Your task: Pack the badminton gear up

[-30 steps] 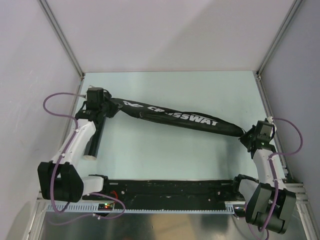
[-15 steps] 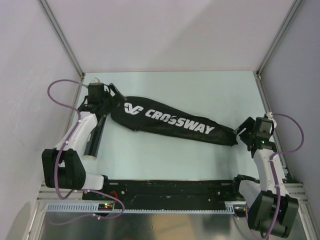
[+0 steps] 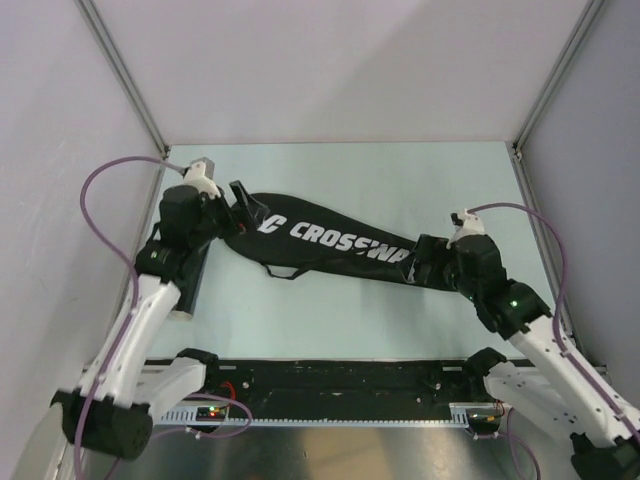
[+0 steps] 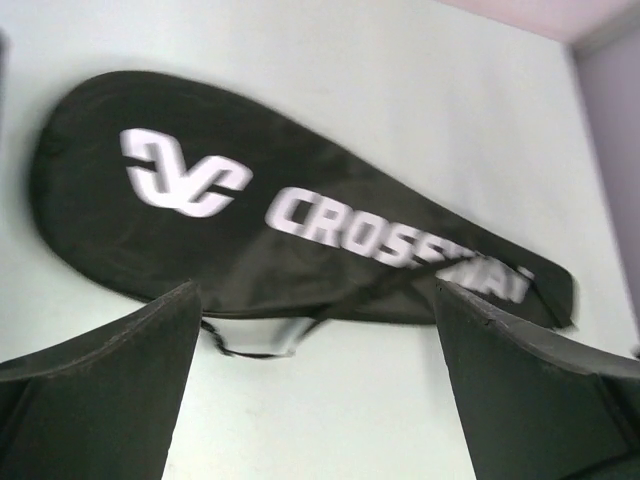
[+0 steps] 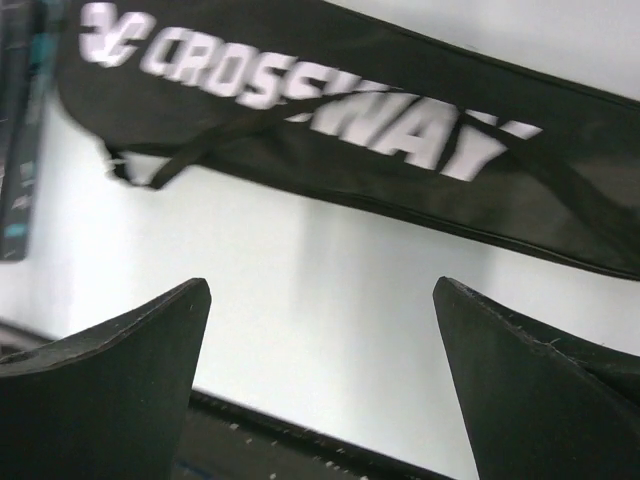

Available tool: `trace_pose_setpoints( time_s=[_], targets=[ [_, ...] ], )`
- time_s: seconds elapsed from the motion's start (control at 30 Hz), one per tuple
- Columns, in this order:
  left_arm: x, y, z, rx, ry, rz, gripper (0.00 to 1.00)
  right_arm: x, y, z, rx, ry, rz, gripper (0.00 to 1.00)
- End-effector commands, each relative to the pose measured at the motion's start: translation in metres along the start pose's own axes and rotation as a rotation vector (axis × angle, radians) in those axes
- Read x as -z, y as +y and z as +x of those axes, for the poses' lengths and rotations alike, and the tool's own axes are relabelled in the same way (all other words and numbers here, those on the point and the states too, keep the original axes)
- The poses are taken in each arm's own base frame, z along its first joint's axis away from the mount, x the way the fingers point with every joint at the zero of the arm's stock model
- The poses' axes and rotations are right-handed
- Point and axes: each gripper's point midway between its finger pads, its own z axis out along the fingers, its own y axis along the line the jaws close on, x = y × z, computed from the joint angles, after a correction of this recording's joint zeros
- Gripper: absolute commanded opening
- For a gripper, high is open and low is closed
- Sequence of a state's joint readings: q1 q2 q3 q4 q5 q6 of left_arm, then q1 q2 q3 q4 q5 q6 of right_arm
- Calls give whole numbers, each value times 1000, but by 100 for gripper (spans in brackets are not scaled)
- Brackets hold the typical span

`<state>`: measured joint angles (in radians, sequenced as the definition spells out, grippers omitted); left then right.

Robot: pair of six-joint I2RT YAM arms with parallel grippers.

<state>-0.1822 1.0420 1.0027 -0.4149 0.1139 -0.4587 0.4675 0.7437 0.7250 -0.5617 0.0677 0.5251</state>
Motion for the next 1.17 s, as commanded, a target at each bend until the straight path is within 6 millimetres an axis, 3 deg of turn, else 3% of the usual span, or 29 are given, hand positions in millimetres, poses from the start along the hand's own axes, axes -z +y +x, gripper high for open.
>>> trace_pose_setpoints(
  time_s=[0.0,0.07,0.17,0.3,0.63,1.13],
  targets=[
    [62,-59,1,-113,-68,280,100,49,48,-32,29,-109,-144,99],
    [92,-76,-2,-115,-119,370,100,67,62,-36,33,-121,-213,99],
    [128,-84,-3,-105,-201,441,100,91,71,-42,9,-156,-281,99],
    [149,-79,6,-88,-259,466,100,114,72,-46,-20,-194,-335,99],
    [160,-67,12,-70,-326,443,100,134,70,-57,-21,-264,-365,99],
    [171,-68,-2,-87,-381,434,100,136,77,-65,-8,-266,-370,99]
  ],
)
